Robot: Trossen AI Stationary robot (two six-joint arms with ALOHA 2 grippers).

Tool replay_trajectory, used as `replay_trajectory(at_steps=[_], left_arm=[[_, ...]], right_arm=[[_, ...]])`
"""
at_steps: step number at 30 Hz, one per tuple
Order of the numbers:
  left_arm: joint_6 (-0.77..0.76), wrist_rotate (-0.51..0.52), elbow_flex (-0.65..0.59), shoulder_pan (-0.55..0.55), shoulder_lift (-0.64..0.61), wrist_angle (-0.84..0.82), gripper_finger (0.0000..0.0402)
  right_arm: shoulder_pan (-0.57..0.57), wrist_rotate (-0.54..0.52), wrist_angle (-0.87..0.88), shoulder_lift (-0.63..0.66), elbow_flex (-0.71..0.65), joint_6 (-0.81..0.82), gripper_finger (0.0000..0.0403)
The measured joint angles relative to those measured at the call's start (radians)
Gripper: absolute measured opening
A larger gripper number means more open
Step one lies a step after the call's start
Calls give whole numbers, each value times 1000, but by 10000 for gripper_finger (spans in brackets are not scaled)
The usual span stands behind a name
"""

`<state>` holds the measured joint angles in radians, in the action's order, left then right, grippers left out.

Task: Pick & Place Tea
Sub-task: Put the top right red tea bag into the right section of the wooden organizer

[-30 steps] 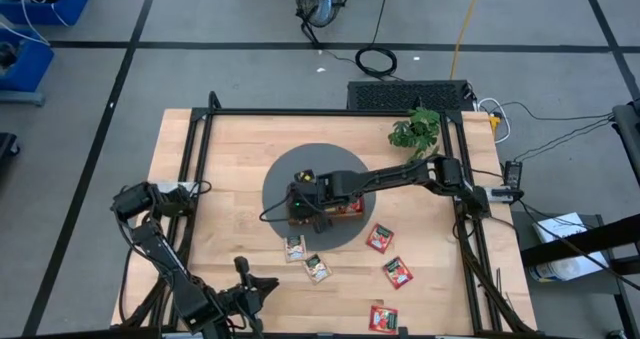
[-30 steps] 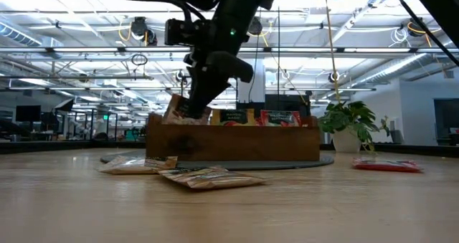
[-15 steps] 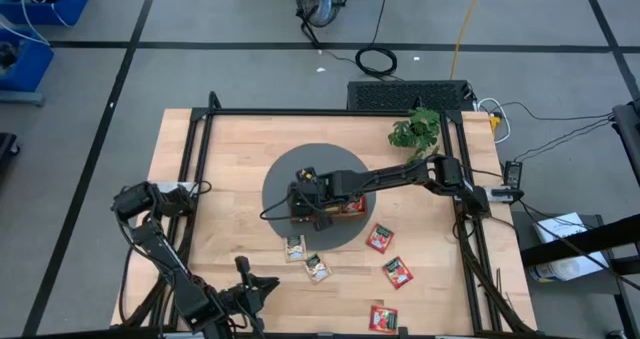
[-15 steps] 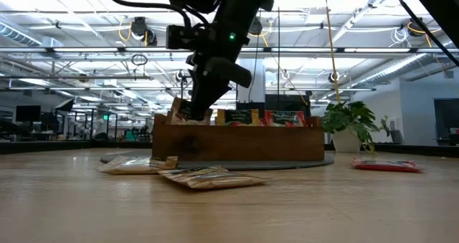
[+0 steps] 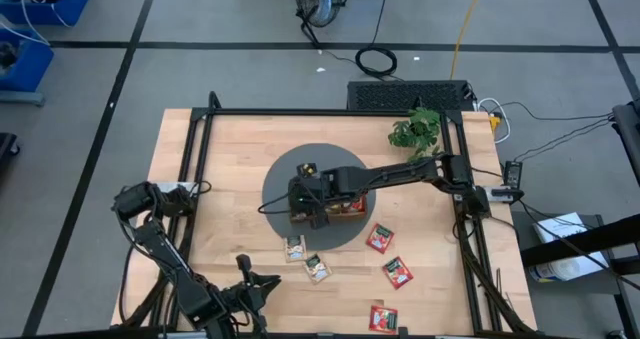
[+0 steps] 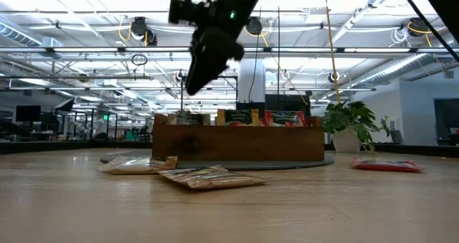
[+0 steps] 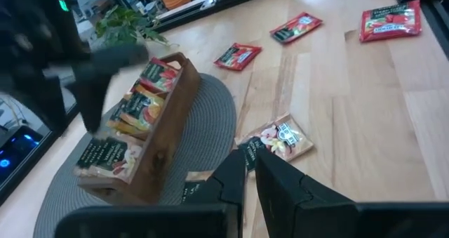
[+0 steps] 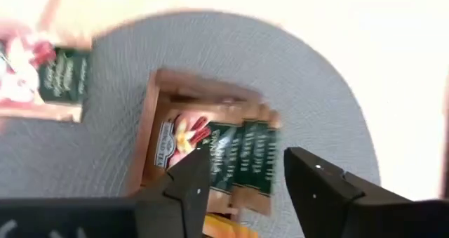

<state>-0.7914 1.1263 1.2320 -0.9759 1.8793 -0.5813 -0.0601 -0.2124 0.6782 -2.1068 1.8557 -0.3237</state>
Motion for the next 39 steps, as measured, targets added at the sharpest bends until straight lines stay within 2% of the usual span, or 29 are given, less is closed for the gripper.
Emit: replay_trajectory(at_steps=[4,6,8,10,13,15,18,21,23,27,31,35,39], left_arm=[[0,-1,0,-1,0,-3,42],[1,-1,-1,-1,0,0,42],[-12,4,-1,2,0,11,42],[-59,19,-1,9,0,58,42],[-78,-13,-1,46,0,166,42],[17,-115,-1,80,0,264,42],[235,-296,0,141,35,476,42],[489,-425,-2,197,88,687,42],[579,-518,1,240,106,800,42],[578,-720,4,357,108,892,42],[555,-836,3,481,108,944,42],[519,-862,4,549,108,897,42],[572,-863,4,517,109,845,42]], right_arm=[[-3,22,66,83,0,61,173],[-4,117,82,145,-11,94,163],[-10,264,11,224,-57,135,146],[-33,359,-103,314,-145,171,123],[-92,363,-246,447,-326,200,83],[-134,342,-323,536,-459,231,53],[-200,316,-456,663,-648,298,12],[-271,265,-562,767,-819,375,8],[-318,247,-599,830,-923,433,13],[-423,218,-729,906,-1144,557,11],[-502,139,-910,916,-1304,625,2],[-541,-6,-988,899,-1395,637,3],[-544,-191,-1048,876,-1453,631,1]])
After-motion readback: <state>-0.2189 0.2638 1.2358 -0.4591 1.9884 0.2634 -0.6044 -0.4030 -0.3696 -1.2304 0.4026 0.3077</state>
